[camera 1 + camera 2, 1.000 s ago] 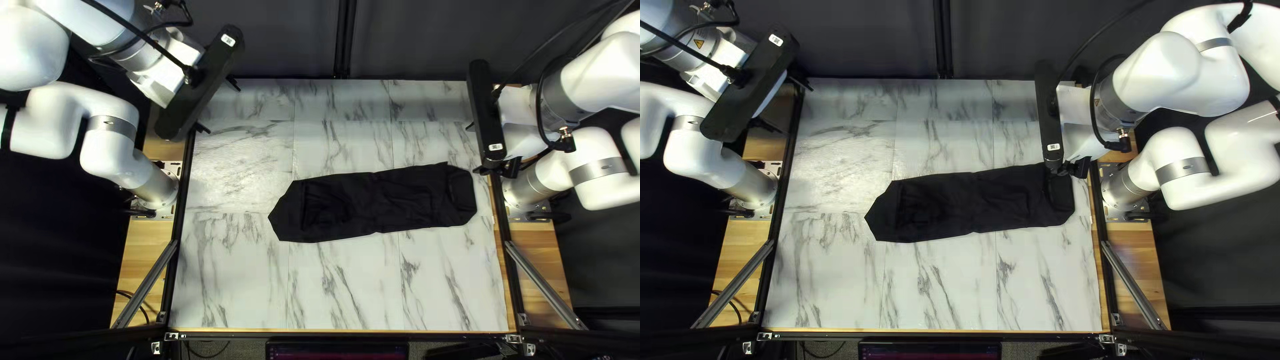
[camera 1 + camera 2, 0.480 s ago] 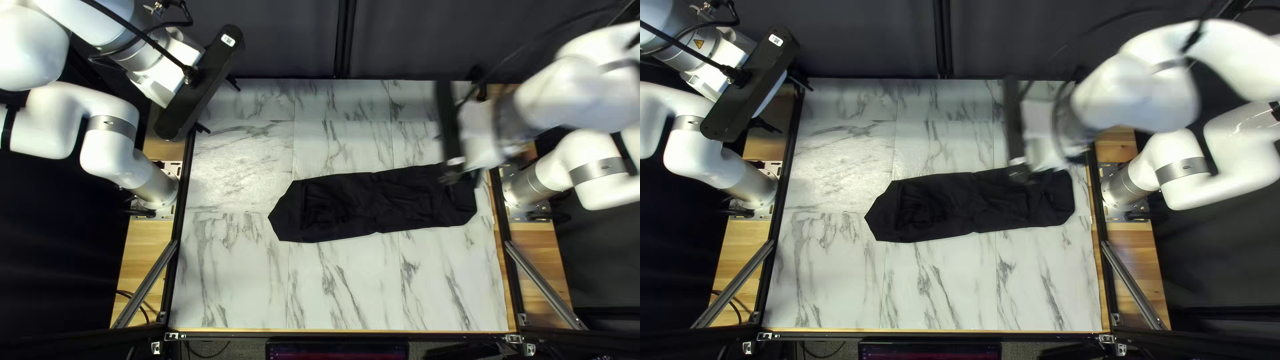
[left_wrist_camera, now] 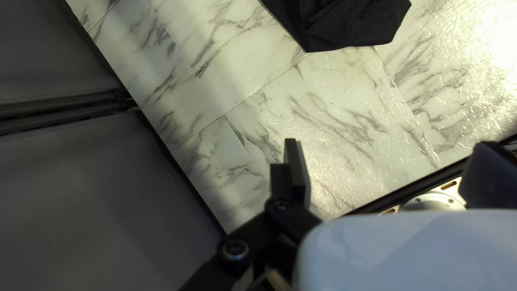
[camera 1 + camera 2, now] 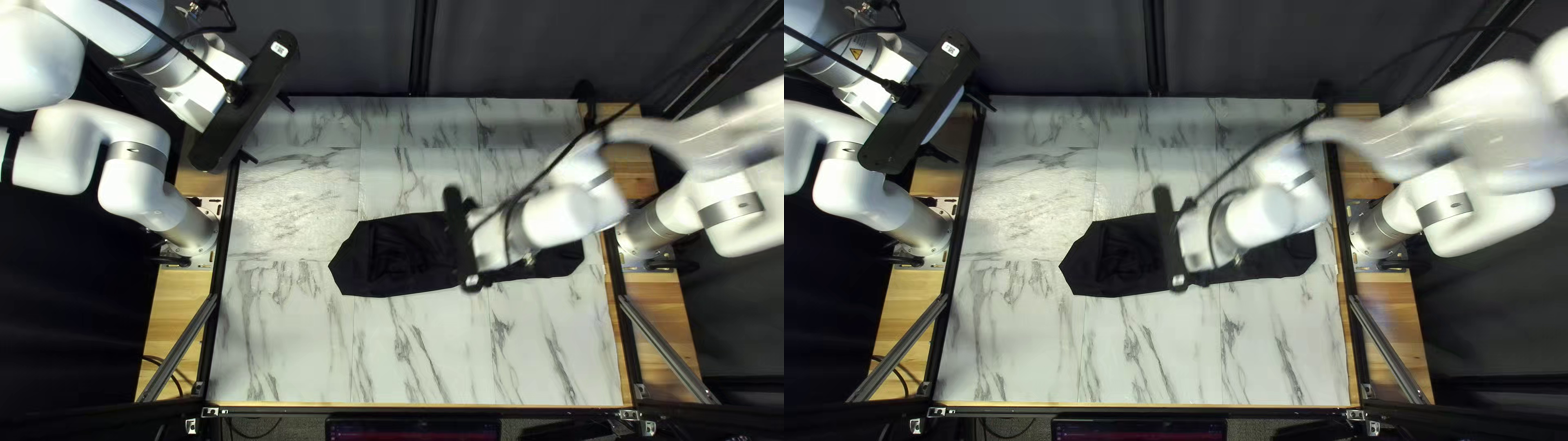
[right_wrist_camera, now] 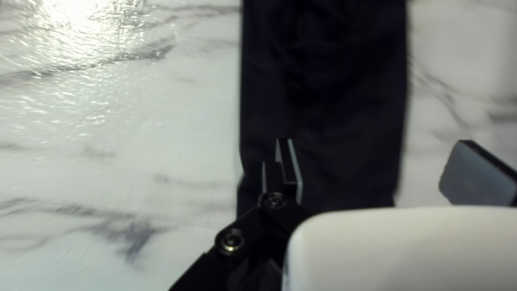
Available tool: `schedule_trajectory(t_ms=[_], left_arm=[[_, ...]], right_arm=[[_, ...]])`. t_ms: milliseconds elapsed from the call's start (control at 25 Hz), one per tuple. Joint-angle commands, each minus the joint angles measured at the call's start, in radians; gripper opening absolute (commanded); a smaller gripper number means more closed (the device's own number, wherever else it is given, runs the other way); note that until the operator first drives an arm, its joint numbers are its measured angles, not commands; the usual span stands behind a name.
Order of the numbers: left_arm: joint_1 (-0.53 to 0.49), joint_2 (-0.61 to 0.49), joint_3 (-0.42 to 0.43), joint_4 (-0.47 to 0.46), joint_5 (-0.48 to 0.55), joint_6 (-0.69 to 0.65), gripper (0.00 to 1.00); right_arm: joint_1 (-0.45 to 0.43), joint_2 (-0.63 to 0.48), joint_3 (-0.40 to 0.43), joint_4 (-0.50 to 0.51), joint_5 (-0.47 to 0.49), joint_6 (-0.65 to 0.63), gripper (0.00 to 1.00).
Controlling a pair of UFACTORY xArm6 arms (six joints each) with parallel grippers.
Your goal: Fold t-shirt
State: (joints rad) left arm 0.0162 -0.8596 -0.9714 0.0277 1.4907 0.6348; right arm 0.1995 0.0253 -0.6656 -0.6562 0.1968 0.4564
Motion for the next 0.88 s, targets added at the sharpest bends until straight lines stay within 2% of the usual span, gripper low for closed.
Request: schedule_trajectory(t_ms=[40, 240, 400, 640, 880], left_arm=[[0.0, 0.0, 0.0, 0.0, 0.0, 0.0, 1.0], [0.0, 0.0, 0.0, 0.0, 0.0, 0.0, 1.0], [0.0, 0.0, 0.0, 0.0, 0.0, 0.0, 1.0], [0.0, 0.0, 0.0, 0.0, 0.0, 0.0, 1.0], [0.0, 0.0, 0.0, 0.0, 0.0, 0.0, 1.0]], right_arm=[[-0.003, 0.04, -0.021, -0.044, -0.033, 0.029, 1.0], [-0.001, 0.038, -0.016, -0.038, -0.036, 0.029, 1.0], [0.006, 0.107, -0.104, -0.147, -0.035, 0.134, 1.0], [0.018, 0.214, -0.22, -0.267, -0.035, 0.225, 1.0], [-0.022, 0.317, -0.315, -0.49, -0.124, 0.375, 1.0]])
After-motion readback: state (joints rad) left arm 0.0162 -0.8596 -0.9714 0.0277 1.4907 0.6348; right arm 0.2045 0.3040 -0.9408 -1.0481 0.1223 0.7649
